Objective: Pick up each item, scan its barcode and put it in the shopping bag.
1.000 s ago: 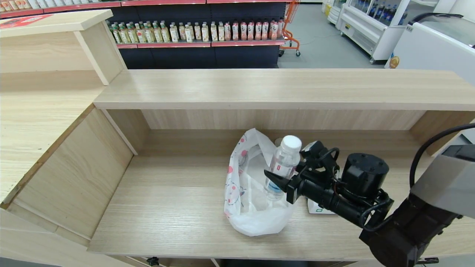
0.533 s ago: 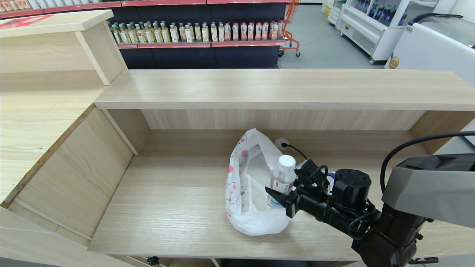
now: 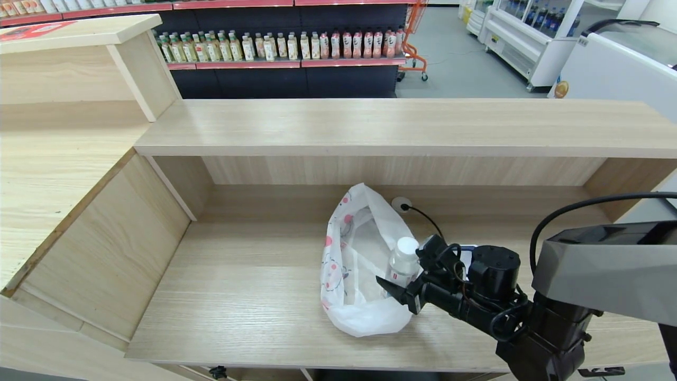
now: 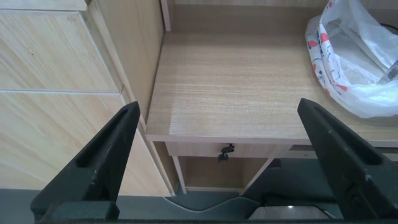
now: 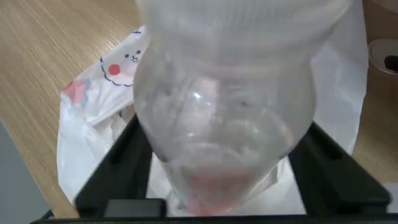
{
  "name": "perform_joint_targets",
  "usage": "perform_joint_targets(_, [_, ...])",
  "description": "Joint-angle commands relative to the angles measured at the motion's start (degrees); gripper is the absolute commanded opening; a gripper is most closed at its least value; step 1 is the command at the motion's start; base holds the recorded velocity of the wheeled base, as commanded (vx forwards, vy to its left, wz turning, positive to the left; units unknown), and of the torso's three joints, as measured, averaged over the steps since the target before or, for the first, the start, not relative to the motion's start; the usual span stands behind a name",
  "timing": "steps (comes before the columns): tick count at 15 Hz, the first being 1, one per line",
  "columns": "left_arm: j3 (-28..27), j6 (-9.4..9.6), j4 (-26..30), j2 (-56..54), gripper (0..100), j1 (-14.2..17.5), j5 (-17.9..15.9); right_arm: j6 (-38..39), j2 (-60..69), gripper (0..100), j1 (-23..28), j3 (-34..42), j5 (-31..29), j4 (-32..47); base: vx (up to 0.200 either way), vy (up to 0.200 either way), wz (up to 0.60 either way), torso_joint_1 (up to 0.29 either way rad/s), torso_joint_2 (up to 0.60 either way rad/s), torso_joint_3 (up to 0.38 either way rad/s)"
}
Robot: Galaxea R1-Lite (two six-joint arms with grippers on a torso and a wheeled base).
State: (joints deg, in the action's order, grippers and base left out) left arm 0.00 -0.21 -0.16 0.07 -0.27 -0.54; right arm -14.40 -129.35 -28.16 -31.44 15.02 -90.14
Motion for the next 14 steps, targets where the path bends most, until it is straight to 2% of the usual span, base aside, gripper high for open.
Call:
perform_joint_targets(1, [0.00,0.03,-0.02,0.01,100,0.00,0.01,-0.02,-0.02,100,0.04,0.06,0.01,0.14,0.000,0.000,0.00,0.000,0.00,0.000])
perform_joint_targets(5, [0.00,-0.06,-0.02,0.01,100,0.00,0.01,0.25,10.35,100,-0.40,1.91,0.10,0.14,0.000,0.000,0.00,0.000,0.00,0.000])
perform_joint_targets(9, [0.00,0.03,-0.02,0.01,100,0.00,0.01,4.99,27.93,100,0.65,7.09,-0.52,7.61,0.000,0.000,0.00,0.000,0.00,0.000])
perform_joint_targets(12, [0.00,0.03,-0.02,0.01,100,0.00,0.01,6.66,38.74,100,9.97,7.80,-1.84,21.14,0.000,0.000,0.00,0.000,0.00,0.000])
perform_joint_targets(14, [0.00,0.03,-0.02,0.01,100,0.00,0.01,6.93,40.94,100,15.77,8.24,-1.66,23.34,0.000,0.000,0.00,0.000,0.00,0.000])
